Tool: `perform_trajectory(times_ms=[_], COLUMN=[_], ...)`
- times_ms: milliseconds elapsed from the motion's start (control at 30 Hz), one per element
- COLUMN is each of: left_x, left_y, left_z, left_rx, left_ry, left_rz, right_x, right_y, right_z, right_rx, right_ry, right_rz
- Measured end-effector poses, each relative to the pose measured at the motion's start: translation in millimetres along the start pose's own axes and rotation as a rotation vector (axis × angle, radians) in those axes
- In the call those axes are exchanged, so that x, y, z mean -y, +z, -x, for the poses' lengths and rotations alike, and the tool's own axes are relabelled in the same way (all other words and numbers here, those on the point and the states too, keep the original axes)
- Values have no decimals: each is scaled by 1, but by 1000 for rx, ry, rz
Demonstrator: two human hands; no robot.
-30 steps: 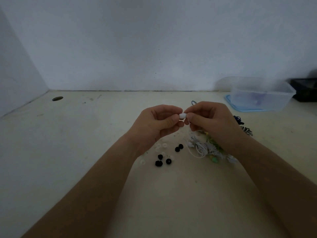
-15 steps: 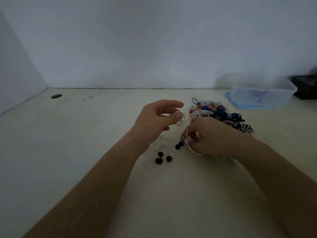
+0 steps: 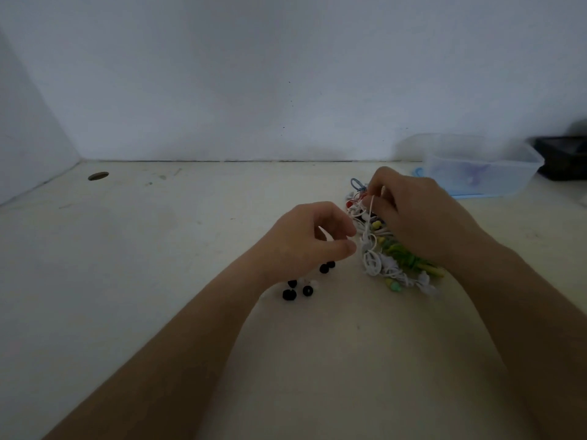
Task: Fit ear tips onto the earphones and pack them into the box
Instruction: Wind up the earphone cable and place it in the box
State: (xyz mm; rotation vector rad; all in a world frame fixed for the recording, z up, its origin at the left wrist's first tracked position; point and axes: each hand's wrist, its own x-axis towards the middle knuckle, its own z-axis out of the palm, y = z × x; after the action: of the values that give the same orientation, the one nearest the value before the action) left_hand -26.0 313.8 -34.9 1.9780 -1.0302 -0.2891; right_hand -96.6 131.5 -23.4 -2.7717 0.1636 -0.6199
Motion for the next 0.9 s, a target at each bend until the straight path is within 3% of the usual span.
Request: perform_trajectory(times_ms=[167, 467, 567, 733, 800, 900], left_x=[1, 1, 5, 8, 12, 16], left_y=[6, 2, -12, -36, -38, -36], left_z=[1, 0, -2, 3, 4, 4], left_rx=[92, 155, 119, 10, -54, 8], left_ry=[42, 43, 13, -32, -35, -63], left_rz=[-160, -271, -241, -159, -197, -337], right_x=[3, 4, 6, 11, 14, 17], right_y=[-2, 1, 0, 4, 7, 12], right_z=[2, 3, 4, 4, 4, 5], right_rx=[-20, 34, 8, -54, -73, -26], right_ry=[-19, -3, 6, 101, 102, 107], right_rz=[-178, -215, -285, -626, -698, -777])
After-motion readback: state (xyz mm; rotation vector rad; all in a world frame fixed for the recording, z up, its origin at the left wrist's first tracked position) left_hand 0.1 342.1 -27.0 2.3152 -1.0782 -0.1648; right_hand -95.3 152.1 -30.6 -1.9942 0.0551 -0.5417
